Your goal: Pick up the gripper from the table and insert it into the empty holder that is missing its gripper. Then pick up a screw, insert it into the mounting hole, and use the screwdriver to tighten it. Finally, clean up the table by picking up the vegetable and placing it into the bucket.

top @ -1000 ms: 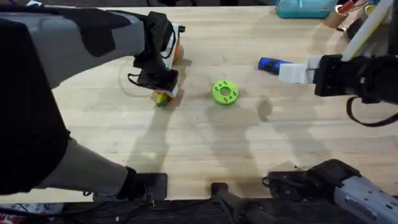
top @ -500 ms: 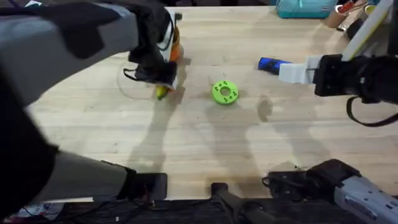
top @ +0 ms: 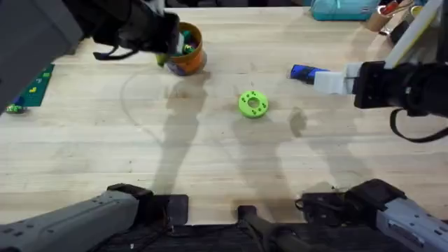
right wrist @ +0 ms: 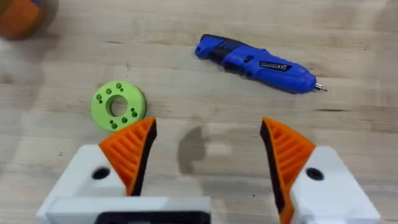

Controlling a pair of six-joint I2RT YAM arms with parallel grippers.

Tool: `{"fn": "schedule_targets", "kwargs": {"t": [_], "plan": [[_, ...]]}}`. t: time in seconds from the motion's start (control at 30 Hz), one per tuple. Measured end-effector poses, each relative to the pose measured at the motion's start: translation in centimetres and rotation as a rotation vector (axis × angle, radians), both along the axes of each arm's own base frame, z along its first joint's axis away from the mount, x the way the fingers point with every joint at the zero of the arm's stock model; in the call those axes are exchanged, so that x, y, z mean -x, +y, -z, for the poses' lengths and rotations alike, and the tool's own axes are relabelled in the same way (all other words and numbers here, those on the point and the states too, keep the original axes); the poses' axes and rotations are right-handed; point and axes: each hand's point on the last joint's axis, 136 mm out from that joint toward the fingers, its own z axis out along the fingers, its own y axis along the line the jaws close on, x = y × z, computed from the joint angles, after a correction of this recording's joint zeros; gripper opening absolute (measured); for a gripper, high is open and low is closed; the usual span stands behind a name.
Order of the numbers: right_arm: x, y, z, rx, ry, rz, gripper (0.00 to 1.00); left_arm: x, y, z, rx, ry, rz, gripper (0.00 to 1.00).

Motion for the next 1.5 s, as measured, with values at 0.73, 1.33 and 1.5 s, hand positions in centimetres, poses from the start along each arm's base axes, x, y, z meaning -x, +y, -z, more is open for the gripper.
{"fn": "schedule_targets", "kwargs": {"t": [0.73, 1.33, 1.5], "plan": [[0.0, 0.0, 0.0, 0.000, 0.000, 0.000, 0.995, -9.7, 1.1, 3.3, 0.001, -0.144, -0.087, 0.033], [0.0, 0.0, 0.0, 0.000, -0.001, 0.000, 0.995, -9.6, 1.1, 4.6, -0.010, -0.106, -0.085, 0.986], [0.0, 0.0, 0.0, 0.000, 0.000, 0.000, 0.995, -7.5, 1.5, 2.4, -0.009, -0.108, -0.084, 0.986]]}}
